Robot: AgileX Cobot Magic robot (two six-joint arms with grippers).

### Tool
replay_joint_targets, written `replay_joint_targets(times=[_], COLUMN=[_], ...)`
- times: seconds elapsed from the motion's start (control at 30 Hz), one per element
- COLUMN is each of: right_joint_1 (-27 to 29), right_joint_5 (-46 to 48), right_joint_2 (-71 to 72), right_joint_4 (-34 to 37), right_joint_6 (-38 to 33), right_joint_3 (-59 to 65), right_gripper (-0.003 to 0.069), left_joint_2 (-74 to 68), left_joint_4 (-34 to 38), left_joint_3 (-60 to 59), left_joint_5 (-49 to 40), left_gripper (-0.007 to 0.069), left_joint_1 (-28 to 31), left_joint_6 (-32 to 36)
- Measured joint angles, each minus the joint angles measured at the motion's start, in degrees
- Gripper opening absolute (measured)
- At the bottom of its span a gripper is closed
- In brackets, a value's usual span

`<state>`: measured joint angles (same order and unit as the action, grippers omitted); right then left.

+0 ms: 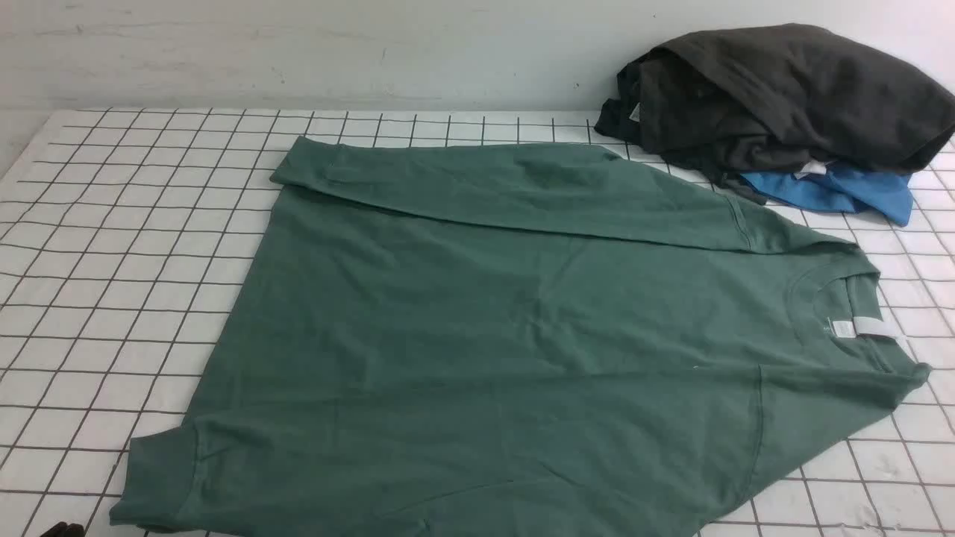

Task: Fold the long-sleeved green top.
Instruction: Use the left arm to clamp the cuff closest to it

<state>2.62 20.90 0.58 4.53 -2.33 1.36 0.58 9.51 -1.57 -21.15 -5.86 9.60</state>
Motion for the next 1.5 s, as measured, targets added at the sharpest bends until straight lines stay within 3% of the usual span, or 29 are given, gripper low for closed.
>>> replay_joint_targets(times=[0.3,0.7,0.87,1.0,1.17,1.33,1.5], right_joint_1=[0.00,0.00,0.00,0.00,0.00,0.00,0.00], right_joint_5=[0.00,0.00,-1.50,-10.43,-32.40,-45.31,-47.47], right_joint_2=[0.00,0.00,0.00,0.00,0.00,0.00,-1.63], right_joint_4=[0.00,0.00,0.20,0.45,0.45,0.45,0.10], right_joint_6=[0.00,0.00,0.00,0.52,6.67,12.68,13.71], right_joint_3=[0.00,0.00,0.14,0.24,0.24,0.24,-0.43], right_gripper=[-0.0014,-0.0014,-0.0014,-0.0014,-0.0014,-0.0014,-0.0014], left_joint_2=[0.00,0.00,0.00,0.00,0.00,0.00,-2.80], left_joint_4=[-0.07,-5.79,-5.71,-2.06,1.44,2.63,3.15], left_joint_3=[0.00,0.00,-0.06,-0.06,-0.06,-0.06,6.11], left_joint_5=[0.00,-0.01,6.34,15.72,33.54,47.81,46.67], left_gripper=[-0.0007,-0.0007,-0.0007,-0.0007,-0.0007,-0.0007,-0.0007], left_joint_1=[0.00,0.00,0.00,0.00,0.00,0.00,0.00], left_joint_6=[0.37,7.83,6.80,3.90,1.56,-7.55,-11.26])
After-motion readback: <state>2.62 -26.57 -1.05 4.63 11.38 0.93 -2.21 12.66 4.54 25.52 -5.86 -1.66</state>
